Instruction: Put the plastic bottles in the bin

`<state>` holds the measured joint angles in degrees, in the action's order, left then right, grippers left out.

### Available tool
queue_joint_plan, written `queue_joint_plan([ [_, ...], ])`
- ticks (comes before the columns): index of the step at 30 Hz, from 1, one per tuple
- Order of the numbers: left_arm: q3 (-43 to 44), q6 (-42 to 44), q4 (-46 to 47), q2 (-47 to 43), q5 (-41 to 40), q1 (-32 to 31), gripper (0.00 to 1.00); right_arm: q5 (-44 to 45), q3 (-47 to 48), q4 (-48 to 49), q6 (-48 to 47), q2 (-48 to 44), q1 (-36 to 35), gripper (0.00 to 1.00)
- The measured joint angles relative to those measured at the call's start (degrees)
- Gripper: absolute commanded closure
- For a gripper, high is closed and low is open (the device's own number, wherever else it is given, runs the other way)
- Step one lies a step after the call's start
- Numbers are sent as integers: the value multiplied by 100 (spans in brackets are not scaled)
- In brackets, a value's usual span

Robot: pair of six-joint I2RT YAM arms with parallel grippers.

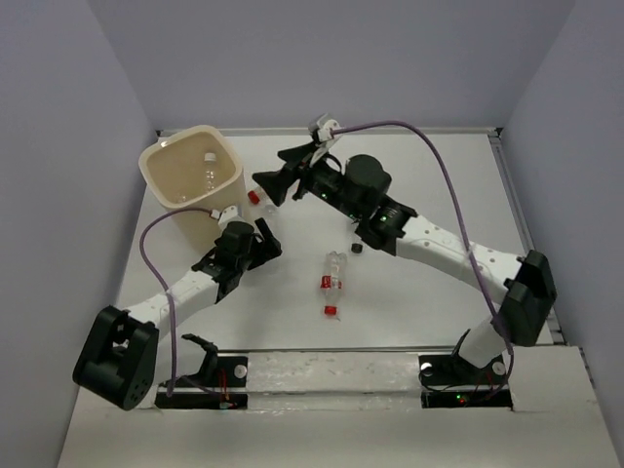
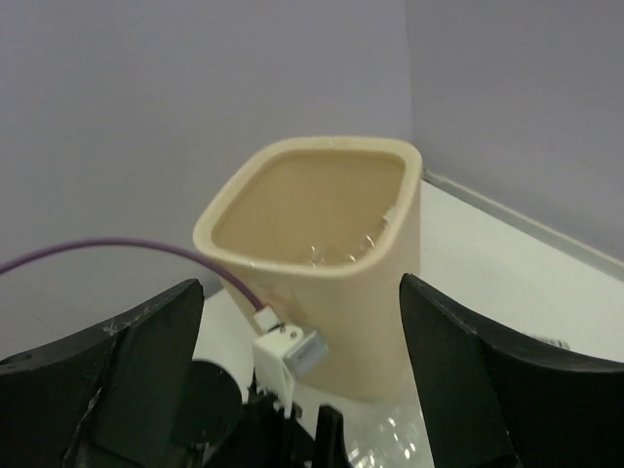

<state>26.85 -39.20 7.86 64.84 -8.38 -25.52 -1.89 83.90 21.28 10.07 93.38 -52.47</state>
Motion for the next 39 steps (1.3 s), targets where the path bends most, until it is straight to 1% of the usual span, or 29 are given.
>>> queue_joint_plan([
  [2,157,44,105,407,-129,-116,1,125,-793,46,116,-605,125,10],
  [5,323,85,216,881,-278,-247,1,275,-1714,-181,345,-1196,450,8],
  [6,400,103,254,1084,-326,-280,1,304,-1847,-262,398,-1272,546,7],
  [7,455,116,262,1193,-376,-302,1,293,-2133,-352,546,-1399,793,6],
  [8,566,129,256,1379,-452,-319,2,236,-2277,-398,649,-1451,990,3],
  [9,710,140,264,1585,-549,-343,4,212,-2592,-527,837,-1569,1333,2],
  [12,988,175,282,1993,-734,-396,21,282,-3126,-1012,1099,-1543,2326,0],
  [13,1056,192,291,2107,-802,-409,32,299,-3174,-1110,1156,-1486,2507,0],
  [14,1099,190,310,2210,-857,-433,38,328,-3220,-1266,1217,-1333,2728,0],
  [16,1141,199,378,2330,-966,-494,46,341,-3209,-1384,1279,-1003,2889,0],
  [17,1141,192,387,2330,-992,-525,52,341,-3165,-1447,1311,-752,2927,0],
  [19,1134,181,372,2302,-1054,-616,55,334,-3077,-1521,1357,-372,2927,0],
  [20,1110,179,356,2256,-1058,-678,58,315,-3005,-1576,1379,-138,2927,0],
  [23,903,162,184,1862,-1075,-929,59,229,-2811,-1676,1434,369,2927,2],
  [24,833,157,81,1620,-1078,-1025,59,190,-2736,-1707,1458,511,2927,5],
  [25,772,149,-52,1261,-1080,-1147,59,166,-2627,-1722,1484,684,2927,12],
  [26,761,142,-151,957,-1075,-1250,59,160,-2544,-1722,1502,804,2929,12],
  [27,763,144,-199,636,-1073,-1342,59,155,-2468,-1718,1523,916,2929,22],
  [28,769,146,-258,203,-1062,-1453,59,153,-2413,-1722,1561,992,2942,27],
  [29,798,146,-332,-140,-1047,-1537,59,142,-2341,-1714,1563,1104,2959,44],
  [30,839,166,-393,-442,-1036,-1587,59,142,-2295,-1714,1606,1182,2973,54],
  [31,935,205,-490,-780,-1045,-1611,59,144,-2284,-1714,1611,1211,2986,60],
  [32,1075,264,-573,-1062,-1086,-1611,58,131,-2280,-1692,1657,1235,2997,63],
  [35,1611,531,-636,-1576,-1318,-1598,58,160,-2277,-1646,1716,1200,3003,64],
  [39,2774,1038,-704,-1451,-1709,-1427,57,317,-2468,-1637,1718,927,3003,65],
])
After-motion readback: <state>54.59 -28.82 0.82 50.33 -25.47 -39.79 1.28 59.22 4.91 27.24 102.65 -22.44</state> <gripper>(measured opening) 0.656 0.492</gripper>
